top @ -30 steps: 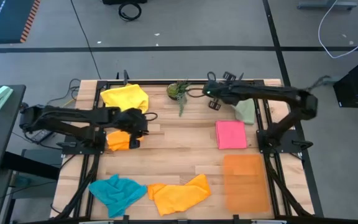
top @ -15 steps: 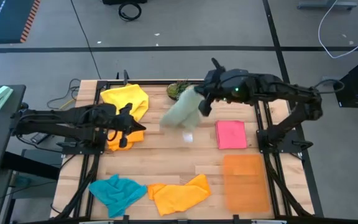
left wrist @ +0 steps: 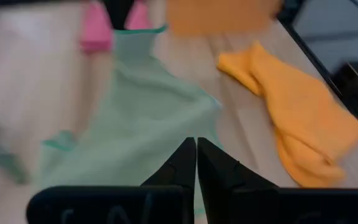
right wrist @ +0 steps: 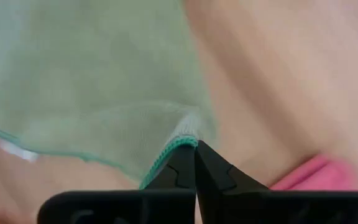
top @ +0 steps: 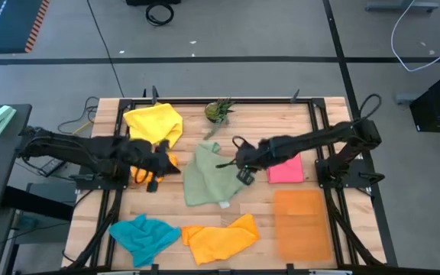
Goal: Fold microfiber towels
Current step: Fold the green microfiber towel
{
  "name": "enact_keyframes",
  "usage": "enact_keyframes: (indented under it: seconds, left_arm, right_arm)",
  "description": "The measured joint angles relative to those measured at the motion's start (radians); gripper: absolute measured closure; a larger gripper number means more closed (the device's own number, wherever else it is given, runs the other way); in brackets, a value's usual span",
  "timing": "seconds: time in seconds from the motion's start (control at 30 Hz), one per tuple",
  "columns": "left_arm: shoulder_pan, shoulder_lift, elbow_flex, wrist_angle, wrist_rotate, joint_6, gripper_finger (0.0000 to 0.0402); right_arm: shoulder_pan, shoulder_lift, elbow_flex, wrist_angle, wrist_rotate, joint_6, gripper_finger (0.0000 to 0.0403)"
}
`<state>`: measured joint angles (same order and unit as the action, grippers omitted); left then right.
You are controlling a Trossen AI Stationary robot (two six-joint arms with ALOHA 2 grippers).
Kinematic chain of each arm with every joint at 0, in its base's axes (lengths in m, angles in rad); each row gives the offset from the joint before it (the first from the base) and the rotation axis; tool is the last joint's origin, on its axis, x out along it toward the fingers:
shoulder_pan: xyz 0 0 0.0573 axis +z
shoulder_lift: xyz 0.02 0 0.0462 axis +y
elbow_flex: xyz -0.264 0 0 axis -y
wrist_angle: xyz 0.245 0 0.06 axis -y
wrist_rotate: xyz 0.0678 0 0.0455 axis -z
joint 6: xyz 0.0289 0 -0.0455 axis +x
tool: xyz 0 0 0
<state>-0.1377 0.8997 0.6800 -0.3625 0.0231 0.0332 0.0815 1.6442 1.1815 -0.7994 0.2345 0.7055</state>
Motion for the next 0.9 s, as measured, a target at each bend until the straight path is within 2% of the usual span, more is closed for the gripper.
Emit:
enact_keyframes:
  seconds: [0.1, 0.2, 0.3, 0.47, 0.57, 0.73, 0.9]
  left_arm:
    - [-0.075, 0.124, 0.000, 0.034, 0.001, -0.010, 0.0382]
    - [-0.135, 0.286, 0.000, 0.063, 0.001, 0.032, 0.0375]
    - [-0.178, 0.431, -0.002, 0.072, 0.000, 0.083, 0.0360]
    - [-0.195, 0.604, 0.001, 0.261, -0.008, 0.120, 0.0319]
    - [-0.204, 0.648, 0.001, 0.281, -0.007, 0.127, 0.0289]
    - [-0.203, 0.647, 0.003, 0.269, -0.007, 0.082, 0.0245]
    - [-0.197, 0.675, 0.003, 0.255, -0.005, 0.082, 0.0225]
  right_arm:
    - [-0.002, -0.006, -0.110, 0.078, -0.023, 0.038, 0.0397]
    - [-0.001, -0.019, -0.157, 0.094, -0.024, 0.055, 0.0385]
    - [0.000, -0.018, -0.162, 0.085, -0.026, 0.029, 0.0370]
    - [0.023, -0.018, -0.132, 0.080, -0.023, -0.062, 0.0336]
    - [0.042, -0.019, -0.102, 0.040, -0.023, -0.096, 0.0312]
    - [0.089, -0.029, -0.052, -0.087, -0.023, -0.126, 0.0283]
    - [0.153, -0.082, -0.040, -0.150, -0.021, -0.130, 0.0272]
